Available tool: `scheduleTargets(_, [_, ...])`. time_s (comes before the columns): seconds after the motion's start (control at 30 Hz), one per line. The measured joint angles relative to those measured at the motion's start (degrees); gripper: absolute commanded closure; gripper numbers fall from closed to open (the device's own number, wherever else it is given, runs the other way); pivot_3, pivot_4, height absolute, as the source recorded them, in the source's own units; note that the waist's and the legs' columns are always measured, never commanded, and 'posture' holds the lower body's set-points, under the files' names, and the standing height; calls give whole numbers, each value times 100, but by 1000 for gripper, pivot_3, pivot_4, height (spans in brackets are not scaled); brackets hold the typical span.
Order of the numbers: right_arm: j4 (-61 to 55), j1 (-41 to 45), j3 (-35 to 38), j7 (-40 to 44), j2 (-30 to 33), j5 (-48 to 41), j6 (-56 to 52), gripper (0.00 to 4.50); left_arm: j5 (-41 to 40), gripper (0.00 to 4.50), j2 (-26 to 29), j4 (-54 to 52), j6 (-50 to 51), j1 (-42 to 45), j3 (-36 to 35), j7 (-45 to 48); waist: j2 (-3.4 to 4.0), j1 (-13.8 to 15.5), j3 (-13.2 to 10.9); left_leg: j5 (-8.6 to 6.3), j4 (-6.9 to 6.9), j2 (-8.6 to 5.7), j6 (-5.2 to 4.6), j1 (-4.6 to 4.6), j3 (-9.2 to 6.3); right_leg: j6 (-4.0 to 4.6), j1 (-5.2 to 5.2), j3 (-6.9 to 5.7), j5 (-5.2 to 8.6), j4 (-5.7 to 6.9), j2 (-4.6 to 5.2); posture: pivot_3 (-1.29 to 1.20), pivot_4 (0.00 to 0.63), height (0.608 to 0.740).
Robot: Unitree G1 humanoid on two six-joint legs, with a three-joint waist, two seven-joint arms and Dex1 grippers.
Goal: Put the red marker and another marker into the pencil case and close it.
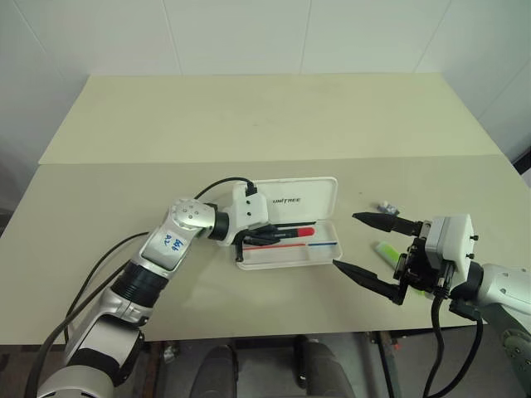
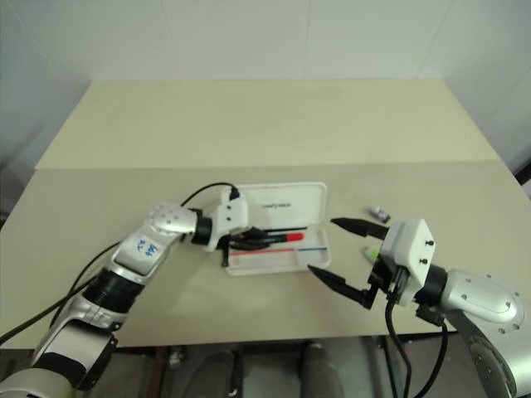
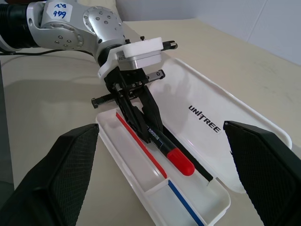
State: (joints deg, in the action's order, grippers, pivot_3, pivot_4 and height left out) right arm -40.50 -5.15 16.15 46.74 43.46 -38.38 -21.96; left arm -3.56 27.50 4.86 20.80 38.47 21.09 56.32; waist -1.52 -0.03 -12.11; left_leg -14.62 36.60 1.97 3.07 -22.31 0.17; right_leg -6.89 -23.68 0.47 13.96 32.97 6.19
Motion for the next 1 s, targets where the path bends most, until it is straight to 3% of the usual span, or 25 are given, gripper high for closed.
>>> scheduleTargets(0.3, [0, 51, -33, -38, -54, -14, -43, 0, 57, 562, -40, -120, 4, -8, -131, -120, -1, 4, 1, 0, 4, 0, -1, 1, 0, -1, 6, 0, -1, -3, 1, 0, 150, 740])
scheduleTargets(0.5, [44, 171, -133, -55, -141, -45, -82, 0, -416, 562, 23, -983, 631, -210, -207, 212, -1, -1, 0, 0, 4, 0, -1, 0, -2, -1, 5, 0, 0, 0, 0, 0, 150, 740])
scheduleTargets(0.57, [154, 154, -124, -104, -180, -187, -197, 0, -764, 562, 228, -1468, 927, -341, -402, 386, -1, -26, 0, 0, 4, 1, -1, 4, -2, -1, 5, 1, 0, 3, -1, 0, 150, 740])
scheduleTargets(0.67, [625, -88, 122, -255, -222, -246, -376, 0, -1289, 26, 763, -2089, 1264, -618, -860, 665, 0, -17, 1, 0, 4, 2, -1, 6, -4, 2, 5, 0, 1, 6, -1, 0, 150, 740])
scheduleTargets(1.0, [1882, -1042, 874, -621, 62, 695, -687, 0, -2210, 26, 1696, -2919, 1795, -1379, -1899, 814, 2, -38, 1, -10, 34, 0, -10, -4, -1, 2, 8, 3, 1, 1, 2, 0, 150, 740])
